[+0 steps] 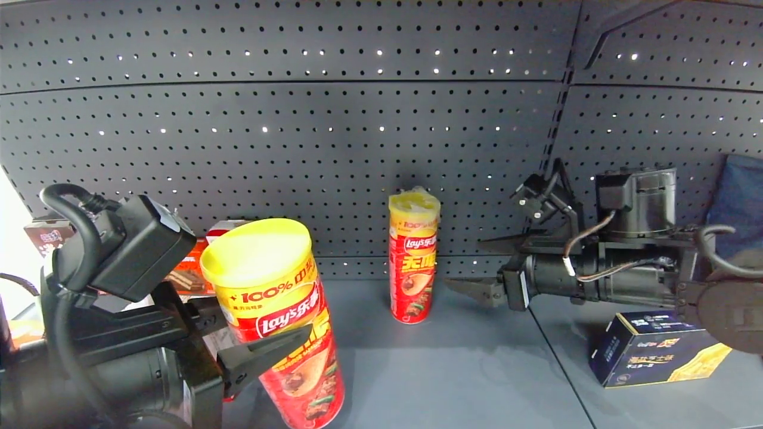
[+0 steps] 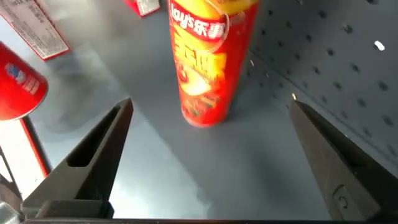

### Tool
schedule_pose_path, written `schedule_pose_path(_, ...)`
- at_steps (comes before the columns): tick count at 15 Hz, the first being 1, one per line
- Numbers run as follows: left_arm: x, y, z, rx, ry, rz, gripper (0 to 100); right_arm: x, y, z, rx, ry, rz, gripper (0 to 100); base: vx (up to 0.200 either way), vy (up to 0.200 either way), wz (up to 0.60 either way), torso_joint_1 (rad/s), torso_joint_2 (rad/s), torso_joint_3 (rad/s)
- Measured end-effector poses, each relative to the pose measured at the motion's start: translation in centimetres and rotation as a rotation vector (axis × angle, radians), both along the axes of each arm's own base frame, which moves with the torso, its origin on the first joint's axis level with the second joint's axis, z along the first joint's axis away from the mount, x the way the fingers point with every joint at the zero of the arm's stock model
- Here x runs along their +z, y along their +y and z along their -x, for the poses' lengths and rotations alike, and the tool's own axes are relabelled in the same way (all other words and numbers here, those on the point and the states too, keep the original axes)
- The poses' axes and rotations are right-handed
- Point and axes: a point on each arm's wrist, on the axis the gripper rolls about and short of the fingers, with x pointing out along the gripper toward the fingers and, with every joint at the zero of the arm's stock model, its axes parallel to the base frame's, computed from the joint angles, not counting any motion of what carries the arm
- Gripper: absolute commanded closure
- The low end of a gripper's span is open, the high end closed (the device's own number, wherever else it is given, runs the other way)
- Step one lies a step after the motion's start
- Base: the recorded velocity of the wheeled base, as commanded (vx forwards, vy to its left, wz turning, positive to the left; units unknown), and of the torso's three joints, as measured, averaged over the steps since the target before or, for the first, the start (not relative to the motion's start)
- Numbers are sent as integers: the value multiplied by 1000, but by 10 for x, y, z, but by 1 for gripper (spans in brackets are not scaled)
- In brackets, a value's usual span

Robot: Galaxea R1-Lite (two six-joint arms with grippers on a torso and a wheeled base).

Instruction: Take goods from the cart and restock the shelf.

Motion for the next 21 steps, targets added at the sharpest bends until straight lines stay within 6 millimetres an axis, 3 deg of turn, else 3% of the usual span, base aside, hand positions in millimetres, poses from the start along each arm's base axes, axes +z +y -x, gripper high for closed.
schedule_pose_path(9, 0, 0, -1, 3, 0, -1, 100, -41, 15, -41, 102, 9, -40, 0, 0, 0, 0, 0, 0, 0)
schedule_pose_path(21, -5, 2, 0, 8, 12, -10, 100, -64, 33, -67, 183, 1, -52, 0, 0, 0, 0, 0, 0, 0)
